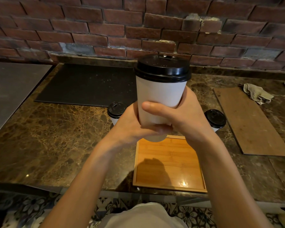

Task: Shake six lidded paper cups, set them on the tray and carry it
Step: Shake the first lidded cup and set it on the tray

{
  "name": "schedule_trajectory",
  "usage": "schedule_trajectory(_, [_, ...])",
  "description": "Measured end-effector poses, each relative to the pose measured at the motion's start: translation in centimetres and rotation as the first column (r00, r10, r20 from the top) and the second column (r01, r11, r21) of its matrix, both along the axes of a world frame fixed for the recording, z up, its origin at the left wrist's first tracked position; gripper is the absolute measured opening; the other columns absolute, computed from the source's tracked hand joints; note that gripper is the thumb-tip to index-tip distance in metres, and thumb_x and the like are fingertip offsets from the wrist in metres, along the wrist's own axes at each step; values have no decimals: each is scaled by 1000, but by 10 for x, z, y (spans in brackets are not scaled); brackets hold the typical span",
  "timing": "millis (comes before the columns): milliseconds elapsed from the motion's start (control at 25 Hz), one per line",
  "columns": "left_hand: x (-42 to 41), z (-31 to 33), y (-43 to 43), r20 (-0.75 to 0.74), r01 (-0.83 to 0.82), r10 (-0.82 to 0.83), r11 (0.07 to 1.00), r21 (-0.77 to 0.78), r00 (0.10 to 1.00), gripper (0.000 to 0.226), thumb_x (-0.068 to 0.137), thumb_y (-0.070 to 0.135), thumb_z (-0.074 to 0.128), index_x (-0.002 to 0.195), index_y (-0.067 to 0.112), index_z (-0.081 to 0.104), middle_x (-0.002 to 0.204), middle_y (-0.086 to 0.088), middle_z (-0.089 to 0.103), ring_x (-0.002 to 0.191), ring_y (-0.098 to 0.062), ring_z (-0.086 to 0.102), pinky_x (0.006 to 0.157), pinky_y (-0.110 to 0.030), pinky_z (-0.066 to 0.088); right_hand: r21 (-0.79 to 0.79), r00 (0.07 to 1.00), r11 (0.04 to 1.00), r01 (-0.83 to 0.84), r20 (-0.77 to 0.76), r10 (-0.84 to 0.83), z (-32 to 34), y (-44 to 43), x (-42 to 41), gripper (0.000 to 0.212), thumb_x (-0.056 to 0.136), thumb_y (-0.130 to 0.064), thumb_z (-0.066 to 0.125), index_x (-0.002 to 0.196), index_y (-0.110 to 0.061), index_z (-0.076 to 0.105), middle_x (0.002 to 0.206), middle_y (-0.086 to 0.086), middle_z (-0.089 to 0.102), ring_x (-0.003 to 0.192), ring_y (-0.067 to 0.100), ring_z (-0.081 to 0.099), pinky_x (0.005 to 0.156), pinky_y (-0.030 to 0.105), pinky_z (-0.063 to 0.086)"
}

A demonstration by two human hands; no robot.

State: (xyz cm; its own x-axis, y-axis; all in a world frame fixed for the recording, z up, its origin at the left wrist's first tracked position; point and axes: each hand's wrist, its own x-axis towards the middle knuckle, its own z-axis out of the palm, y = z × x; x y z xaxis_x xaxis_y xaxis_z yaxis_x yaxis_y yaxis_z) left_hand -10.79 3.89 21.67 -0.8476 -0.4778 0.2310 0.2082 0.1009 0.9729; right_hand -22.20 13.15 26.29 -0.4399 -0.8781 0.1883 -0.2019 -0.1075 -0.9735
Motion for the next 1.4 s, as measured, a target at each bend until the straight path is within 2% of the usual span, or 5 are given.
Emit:
schedule_trajectory(280, [6,3,4,14,112,-112,994,18,994,48,65,14,75,106,37,67,102,13,69,100,-6,64,79,-19,52,36,981,984,-176,84,172,-4,7,-6,74,59,-36,78,126,-15,57,106,-1,70,102,15,67,78,27,54])
schedule_trajectory(520, [1,-3,6,-18,61,-61,998,24,998,51,68,-8,76,109,18,61,99,6,70,95,-10,67,76,-20,53,42,991,991,-130,30,129,-1,5,-4,75,57,-40,82,126,-19,57,108,-2,69,102,12,67,78,27,56])
schedule_trajectory(1000, [-1,-1,9,-17,-183,182,977,-114,983,54,61,-7,81,109,2,59,94,8,68,90,-2,67,71,-11,50,-10,993,995,104,-53,-104,-6,-3,11,70,57,-43,84,118,-30,54,98,-15,65,92,-5,64,68,13,53])
schedule_trajectory(1280, [6,6,5,29,-96,97,995,-37,995,55,58,25,82,107,21,58,96,14,68,94,-8,66,73,-16,52,-21,993,998,-51,106,53,0,1,1,66,59,-31,86,118,-20,59,101,-2,70,95,11,69,71,23,56])
schedule_trajectory(1400, [8,12,6,50,2,-1,1000,-7,999,50,65,23,81,110,24,58,99,15,68,96,-6,65,74,-14,51,-50,976,985,-168,130,173,1,4,-5,57,65,-22,83,116,-20,59,102,-2,70,98,15,68,74,25,55])
